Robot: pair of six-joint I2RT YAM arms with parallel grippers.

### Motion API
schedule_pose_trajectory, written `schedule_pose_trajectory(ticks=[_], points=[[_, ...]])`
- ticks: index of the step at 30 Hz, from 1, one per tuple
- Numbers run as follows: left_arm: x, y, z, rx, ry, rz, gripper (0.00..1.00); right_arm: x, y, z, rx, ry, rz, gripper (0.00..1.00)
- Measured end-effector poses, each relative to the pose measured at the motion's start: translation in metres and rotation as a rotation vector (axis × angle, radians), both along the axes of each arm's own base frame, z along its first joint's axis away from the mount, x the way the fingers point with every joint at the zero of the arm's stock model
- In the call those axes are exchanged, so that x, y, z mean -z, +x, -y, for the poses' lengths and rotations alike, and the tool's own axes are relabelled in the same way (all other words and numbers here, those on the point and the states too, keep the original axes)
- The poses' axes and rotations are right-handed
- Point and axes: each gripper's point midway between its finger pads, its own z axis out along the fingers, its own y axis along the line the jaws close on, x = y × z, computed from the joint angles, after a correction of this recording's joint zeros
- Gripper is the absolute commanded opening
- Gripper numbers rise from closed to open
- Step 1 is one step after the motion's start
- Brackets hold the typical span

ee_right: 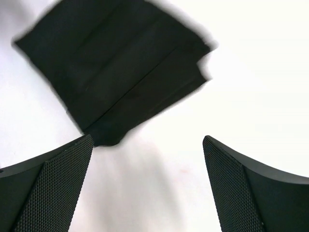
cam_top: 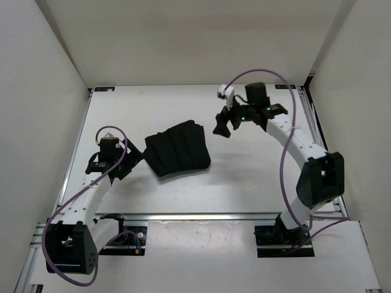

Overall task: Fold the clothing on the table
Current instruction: Fold the skirt

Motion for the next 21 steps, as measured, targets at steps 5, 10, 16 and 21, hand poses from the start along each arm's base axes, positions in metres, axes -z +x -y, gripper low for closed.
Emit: schedule_pose_trajectory(ticks=[5,10,16,21], points=[[-0.010,0.010,0.034,0.107,-0.054,0.063,0.99,-0.077,0.018,0.004,0.043,0.122,0.115,0.99],[-0.034,0.019,0.097,0.328,-0.154,0.145,0.99,-0.062,-0.001,-0.012,-0.083,0.198,-0.127,0.57],[-0.049,0.031,0.117,0.420,-0.221,0.228,0.99,-0.011,-0.019,-0.003,-0.060,0.246,-0.548,0.03],[-0.074,0.053,0.132,0.496,-0.295,0.365,0.94,-0.029,-0.014,0.010,-0.013,0.388,-0.726,0.00]])
